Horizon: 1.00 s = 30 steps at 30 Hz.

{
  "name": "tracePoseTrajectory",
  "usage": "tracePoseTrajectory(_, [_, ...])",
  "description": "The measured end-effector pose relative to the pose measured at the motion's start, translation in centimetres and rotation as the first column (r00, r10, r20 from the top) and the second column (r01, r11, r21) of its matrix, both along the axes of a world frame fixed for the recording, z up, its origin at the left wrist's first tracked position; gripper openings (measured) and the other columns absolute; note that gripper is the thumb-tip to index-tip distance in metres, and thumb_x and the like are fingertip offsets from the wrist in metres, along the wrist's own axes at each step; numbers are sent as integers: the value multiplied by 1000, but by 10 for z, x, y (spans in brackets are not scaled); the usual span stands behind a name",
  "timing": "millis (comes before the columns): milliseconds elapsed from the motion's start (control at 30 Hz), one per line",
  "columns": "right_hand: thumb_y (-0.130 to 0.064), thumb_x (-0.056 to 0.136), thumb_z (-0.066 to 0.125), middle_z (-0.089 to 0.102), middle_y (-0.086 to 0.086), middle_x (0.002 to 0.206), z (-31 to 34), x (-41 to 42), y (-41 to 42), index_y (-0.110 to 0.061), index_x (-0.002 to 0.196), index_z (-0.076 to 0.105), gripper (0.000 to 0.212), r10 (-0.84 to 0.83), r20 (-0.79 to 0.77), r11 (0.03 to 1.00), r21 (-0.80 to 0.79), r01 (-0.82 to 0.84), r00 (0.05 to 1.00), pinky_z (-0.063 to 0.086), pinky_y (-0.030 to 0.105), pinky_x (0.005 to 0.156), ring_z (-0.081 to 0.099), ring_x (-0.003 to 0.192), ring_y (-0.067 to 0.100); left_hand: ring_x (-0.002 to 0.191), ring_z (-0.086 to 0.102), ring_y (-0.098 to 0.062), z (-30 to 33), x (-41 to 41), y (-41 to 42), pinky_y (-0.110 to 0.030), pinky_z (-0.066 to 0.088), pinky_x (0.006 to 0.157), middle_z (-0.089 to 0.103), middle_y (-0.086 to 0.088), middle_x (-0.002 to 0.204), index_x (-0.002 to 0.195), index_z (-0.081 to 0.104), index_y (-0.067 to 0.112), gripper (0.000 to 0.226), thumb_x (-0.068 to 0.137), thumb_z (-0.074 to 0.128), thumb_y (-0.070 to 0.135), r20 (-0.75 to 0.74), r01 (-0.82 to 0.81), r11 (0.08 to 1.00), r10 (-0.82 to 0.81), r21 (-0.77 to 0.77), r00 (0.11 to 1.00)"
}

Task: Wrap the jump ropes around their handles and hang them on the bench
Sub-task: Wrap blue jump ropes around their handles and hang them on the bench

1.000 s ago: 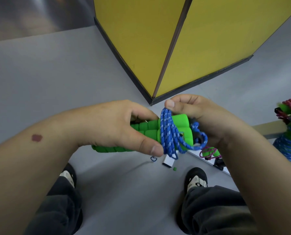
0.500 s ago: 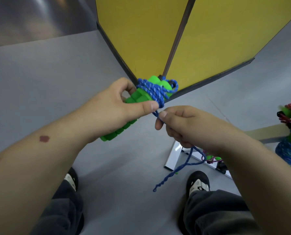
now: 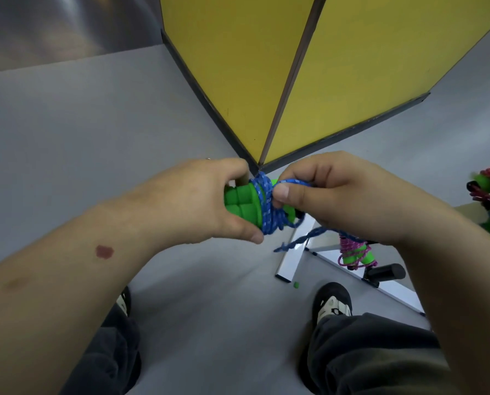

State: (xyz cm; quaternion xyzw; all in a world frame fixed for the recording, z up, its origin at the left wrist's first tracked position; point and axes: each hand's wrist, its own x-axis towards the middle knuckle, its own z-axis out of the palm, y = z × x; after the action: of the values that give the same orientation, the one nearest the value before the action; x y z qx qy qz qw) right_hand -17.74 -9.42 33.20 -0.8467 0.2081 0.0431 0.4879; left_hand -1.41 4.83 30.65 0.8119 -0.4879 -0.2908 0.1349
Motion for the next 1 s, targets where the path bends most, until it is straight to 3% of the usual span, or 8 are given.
tracePoseTrajectory(67, [-36,88,73,67,10,66,-4,2,-1,-16,83,74,21,-56,66,998,-14,57,996,44,35,56,52,57,17,76,59,-3,0,-4,0,-35,54,63,61,15,87,95,53,41,66,49,85,76,-2,71,997,-71,-1,997])
tracePoseTrajectory(167, [-30,76,84,68,11,66,-11,3,-6,-14,76,72,20,-151,126,988,52,146,980,45,34,55,57,58,18,78,63,-2,3,-6,2,-36,58,67,66,17,92,99,57,43,67,47,87,74,-80,103,994,-105,-28,991])
tracePoseTrajectory(333, [-26,69,80,70,7,66,-22,2,-14,-12,74,70,19,-296,96,895,376,241,950,54,27,54,66,57,18,77,68,-2,9,-3,7,-31,59,69,69,19,98,99,66,44,55,54,97,54,-333,78,990,-114,-117,936])
tracePoseTrajectory(533, [-18,79,69,70,5,67,-34,1,-19,-7,83,65,13,-356,-40,724,620,302,934,57,25,54,67,55,15,94,73,-15,14,0,10,-50,60,85,72,13,106,109,70,45,58,55,90,53,-467,106,975,-189,-198,864])
tracePoseTrajectory(633, [-1,97,56,57,-2,62,-44,0,-20,-11,86,59,15,-366,-92,730,589,347,926,46,24,50,52,51,10,97,75,-16,14,5,9,-53,60,91,74,11,109,110,71,42,67,48,88,58,-532,-11,969,-126,-247,838])
tracePoseTrajectory(733, [-12,101,53,33,0,61,-42,3,-14,-18,65,55,36,-338,-156,745,558,366,928,30,27,51,26,53,13,89,74,-11,9,8,6,-47,61,88,74,11,105,106,66,41,70,44,91,62,-568,-207,935,9,-286,823])
tracePoseTrajectory(867, [-36,103,50,37,-1,59,-33,6,-4,-13,87,73,36,-199,-221,896,355,269,955,33,30,53,29,52,15,65,59,3,5,9,4,-25,49,61,67,20,102,103,53,43,64,55,83,73,-425,-266,919,125,-290,896])
tracePoseTrajectory(1000, [-39,103,50,41,-6,58,-24,4,1,-16,96,74,34,-102,-234,956,247,161,967,37,32,53,34,51,14,80,59,-4,-3,9,3,-30,46,66,62,12,107,113,47,39,61,69,76,69,-225,-223,931,161,-288,961])
